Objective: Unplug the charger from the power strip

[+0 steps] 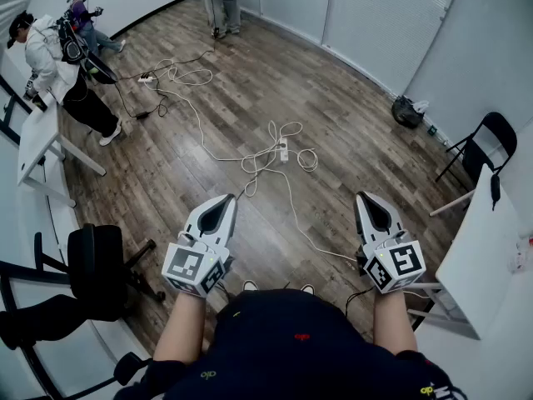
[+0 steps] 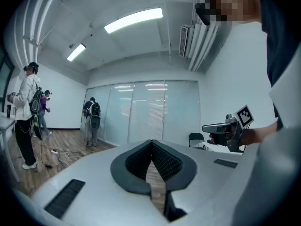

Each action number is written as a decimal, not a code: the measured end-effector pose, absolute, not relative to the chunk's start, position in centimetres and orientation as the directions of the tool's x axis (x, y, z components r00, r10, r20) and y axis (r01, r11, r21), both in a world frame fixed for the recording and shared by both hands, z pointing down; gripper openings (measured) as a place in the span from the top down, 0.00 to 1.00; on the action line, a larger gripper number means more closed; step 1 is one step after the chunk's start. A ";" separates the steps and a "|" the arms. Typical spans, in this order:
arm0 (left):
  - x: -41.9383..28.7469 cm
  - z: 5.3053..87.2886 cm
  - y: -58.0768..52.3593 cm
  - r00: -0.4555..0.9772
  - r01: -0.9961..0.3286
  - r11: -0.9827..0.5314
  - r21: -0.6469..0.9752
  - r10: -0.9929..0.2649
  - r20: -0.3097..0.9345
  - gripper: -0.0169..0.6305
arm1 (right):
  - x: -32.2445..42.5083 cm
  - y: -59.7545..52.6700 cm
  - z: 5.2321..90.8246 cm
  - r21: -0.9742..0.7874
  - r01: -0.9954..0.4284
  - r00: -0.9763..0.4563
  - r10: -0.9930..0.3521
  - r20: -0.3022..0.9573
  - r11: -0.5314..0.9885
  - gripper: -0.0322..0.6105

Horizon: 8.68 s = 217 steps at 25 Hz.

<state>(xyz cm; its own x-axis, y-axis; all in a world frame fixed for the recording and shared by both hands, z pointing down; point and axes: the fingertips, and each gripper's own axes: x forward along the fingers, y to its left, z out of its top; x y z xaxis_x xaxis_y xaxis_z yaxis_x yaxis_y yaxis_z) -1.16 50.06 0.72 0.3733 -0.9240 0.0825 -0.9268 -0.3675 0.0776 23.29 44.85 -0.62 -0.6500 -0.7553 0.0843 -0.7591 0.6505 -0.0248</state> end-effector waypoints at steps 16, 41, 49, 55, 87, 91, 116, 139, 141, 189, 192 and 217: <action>-0.1 1.6 51.7 0.366 -0.930 -0.362 0.060 -0.925 0.099 0.94 | 23.4 46.3 0.0 -0.086 -0.731 -0.682 -0.730 0.056 0.677 0.91; -8.7 3.7 55.2 0.424 -0.905 -0.415 0.096 -0.898 0.118 0.94 | 13.7 49.2 1.9 -0.076 -0.748 -0.663 -0.737 0.128 0.659 0.91; -12.2 5.7 55.7 0.467 -0.883 -0.450 0.134 -0.874 0.135 0.94 | 9.2 50.6 3.1 -0.066 -0.746 -0.663 -0.730 0.166 0.662 0.91; -13.3 5.8 55.0 0.484 -0.871 -0.465 0.161 -0.867 0.118 0.94 | 7.5 48.8 4.2 -0.085 -0.745 -0.664 -0.724 0.184 0.662 0.91; -4.3 5.3 24.7 0.371 -0.927 -0.351 0.130 -0.910 0.186 0.94 | 17.0 17.0 7.5 -0.206 -0.671 -0.742 -0.649 0.170 0.712 0.91; -3.5 6.1 22.2 0.377 -0.925 -0.355 0.135 -0.902 0.209 0.94 | 17.7 14.6 8.6 -0.235 -0.674 -0.739 -0.648 0.187 0.701 0.91; -19.0 13.2 -4.1 0.593 -0.805 -0.570 0.167 -0.760 0.266 0.94 | 3.4 -5.8 13.7 -0.159 -0.856 -0.516 -0.797 0.313 0.492 0.91; -14.3 51.1 -18.1 0.549 -0.828 -0.539 0.157 -0.721 0.422 0.94 | 5.5 -18.8 58.1 -0.190 -0.872 -0.470 -0.666 0.579 0.450 0.85; -13.6 56.0 -18.6 0.568 -0.811 -0.564 0.154 -0.700 0.433 0.94 | 5.1 -18.6 63.5 -0.218 -0.860 -0.492 -0.633 0.598 0.462 0.77; -1.1 110.3 -33.4 0.736 -0.569 -0.758 0.318 -0.297 0.608 0.94 | 1.0 -26.8 112.2 -0.049 -0.865 -0.360 -0.548 0.755 0.500 0.78; -0.9 110.3 -33.5 0.734 -0.574 -0.753 0.321 -0.301 0.608 0.94 | 1.5 -27.1 112.1 -0.024 -0.868 -0.340 -0.558 0.757 0.496 0.78; -5.0 79.4 -31.4 0.644 -0.732 -0.656 0.184 -0.578 0.501 0.94 | 7.6 -28.9 77.2 -0.152 -0.900 -0.427 -0.753 0.501 0.409 0.78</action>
